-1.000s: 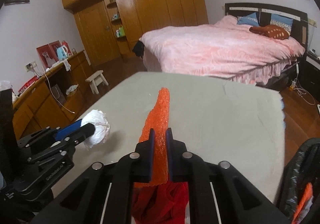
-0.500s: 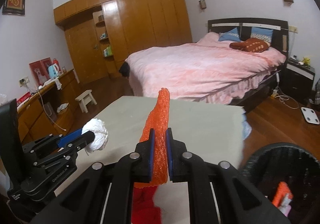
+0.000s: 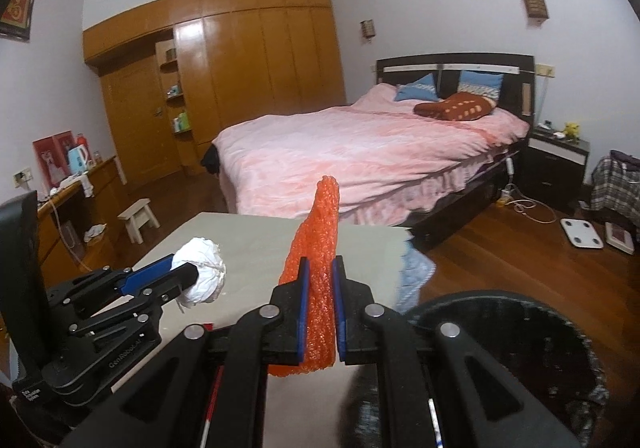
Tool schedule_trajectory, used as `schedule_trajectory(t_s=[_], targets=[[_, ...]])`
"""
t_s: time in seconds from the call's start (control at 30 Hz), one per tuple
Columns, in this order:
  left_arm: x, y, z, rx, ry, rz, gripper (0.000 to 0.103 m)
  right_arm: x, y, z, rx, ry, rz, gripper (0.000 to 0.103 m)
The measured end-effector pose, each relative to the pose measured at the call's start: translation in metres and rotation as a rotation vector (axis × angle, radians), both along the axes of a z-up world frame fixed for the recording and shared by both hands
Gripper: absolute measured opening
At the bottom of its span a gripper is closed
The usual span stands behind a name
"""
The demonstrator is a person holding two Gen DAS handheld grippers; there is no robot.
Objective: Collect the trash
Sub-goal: 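Carry the tissue and orange mesh over the bin and open both tools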
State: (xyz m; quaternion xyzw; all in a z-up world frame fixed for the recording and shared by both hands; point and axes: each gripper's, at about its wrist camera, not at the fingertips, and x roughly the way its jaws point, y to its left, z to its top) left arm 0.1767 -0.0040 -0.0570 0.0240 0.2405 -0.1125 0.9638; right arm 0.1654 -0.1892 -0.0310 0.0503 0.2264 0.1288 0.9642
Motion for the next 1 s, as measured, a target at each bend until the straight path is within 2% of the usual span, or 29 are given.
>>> schedule_trajectory(t_s=[0.57, 1.0], targets=[[0.005, -0.095, -0.001, -0.026, -0.007, -0.180, 0.019, -0.022, -0.098, 0.000, -0.037, -0.002, -0.201, 0.011], [0.014, -0.164, -0.025, -0.022, 0.026, -0.305, 0.019, -0.035, -0.157, -0.035, -0.044, 0.065, -0.328, 0.011]])
